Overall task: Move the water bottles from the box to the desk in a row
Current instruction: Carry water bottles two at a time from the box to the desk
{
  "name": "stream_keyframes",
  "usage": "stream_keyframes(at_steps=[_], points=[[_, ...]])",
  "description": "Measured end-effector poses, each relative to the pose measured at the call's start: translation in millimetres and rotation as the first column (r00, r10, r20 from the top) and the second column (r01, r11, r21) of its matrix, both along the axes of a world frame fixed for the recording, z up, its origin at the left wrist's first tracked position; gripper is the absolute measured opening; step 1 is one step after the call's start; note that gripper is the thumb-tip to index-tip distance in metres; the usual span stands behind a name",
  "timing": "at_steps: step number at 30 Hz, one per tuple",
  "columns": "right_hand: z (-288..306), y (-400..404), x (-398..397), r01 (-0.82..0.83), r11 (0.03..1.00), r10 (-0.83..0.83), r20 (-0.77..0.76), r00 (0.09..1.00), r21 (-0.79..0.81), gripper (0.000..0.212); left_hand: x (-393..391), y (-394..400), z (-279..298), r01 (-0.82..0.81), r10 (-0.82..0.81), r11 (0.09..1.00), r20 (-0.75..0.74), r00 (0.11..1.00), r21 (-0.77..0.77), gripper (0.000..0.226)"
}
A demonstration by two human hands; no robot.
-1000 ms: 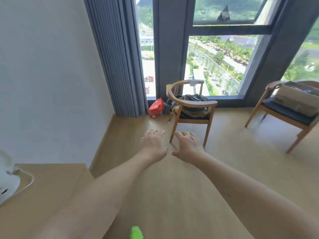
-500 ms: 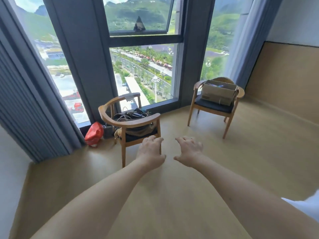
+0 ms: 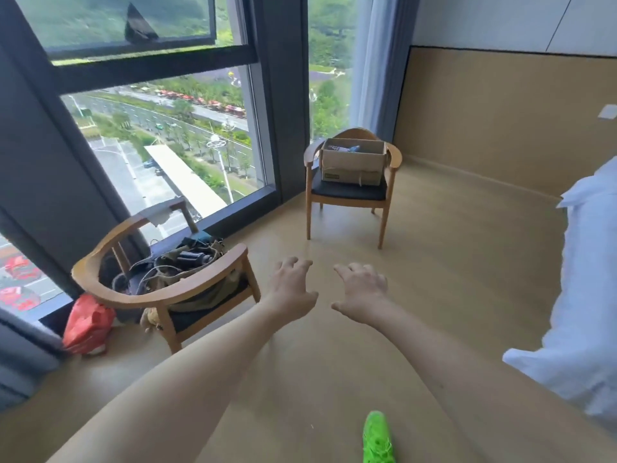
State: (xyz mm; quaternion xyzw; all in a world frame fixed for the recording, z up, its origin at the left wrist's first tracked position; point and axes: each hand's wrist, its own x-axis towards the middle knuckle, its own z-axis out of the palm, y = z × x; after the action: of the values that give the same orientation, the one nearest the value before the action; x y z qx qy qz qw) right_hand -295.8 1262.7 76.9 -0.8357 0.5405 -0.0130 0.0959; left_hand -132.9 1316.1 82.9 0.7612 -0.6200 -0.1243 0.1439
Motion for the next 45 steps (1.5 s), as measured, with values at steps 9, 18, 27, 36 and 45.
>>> stream_keyframes(at_steps=[9, 18, 27, 36, 45], points=[[-13, -207, -39, 0.122, 0.99, -0.123, 0.026, 0.992, 0.065, 0.08, -29, -218, -17, 0.072, -0.072, 0.997, 0.017, 0.997, -0.009, 0.071], [13, -383, -48, 0.081, 0.994, -0.088, 0.088, 0.992, 0.08, 0.074, -45, -396, 11, 0.096, -0.095, 0.995, 0.042, 0.995, -0.017, 0.067], [4, -533, -25, 0.122, 0.988, -0.129, 0.066, 0.989, 0.098, 0.072, -19, -564, 1, 0.144, -0.144, 0.99, 0.022, 0.989, 0.001, 0.064], [3, -719, 38, 0.226, 0.965, -0.23, 0.013, 0.973, 0.134, 0.07, 45, -765, -5, 0.196, -0.196, 0.981, -0.025, 0.98, 0.006, 0.054], [-20, -857, 100, 0.283, 0.927, -0.304, 0.052, 0.951, 0.248, 0.073, 94, -918, -18, 0.212, -0.208, 0.974, -0.057, 0.976, 0.08, 0.061]])
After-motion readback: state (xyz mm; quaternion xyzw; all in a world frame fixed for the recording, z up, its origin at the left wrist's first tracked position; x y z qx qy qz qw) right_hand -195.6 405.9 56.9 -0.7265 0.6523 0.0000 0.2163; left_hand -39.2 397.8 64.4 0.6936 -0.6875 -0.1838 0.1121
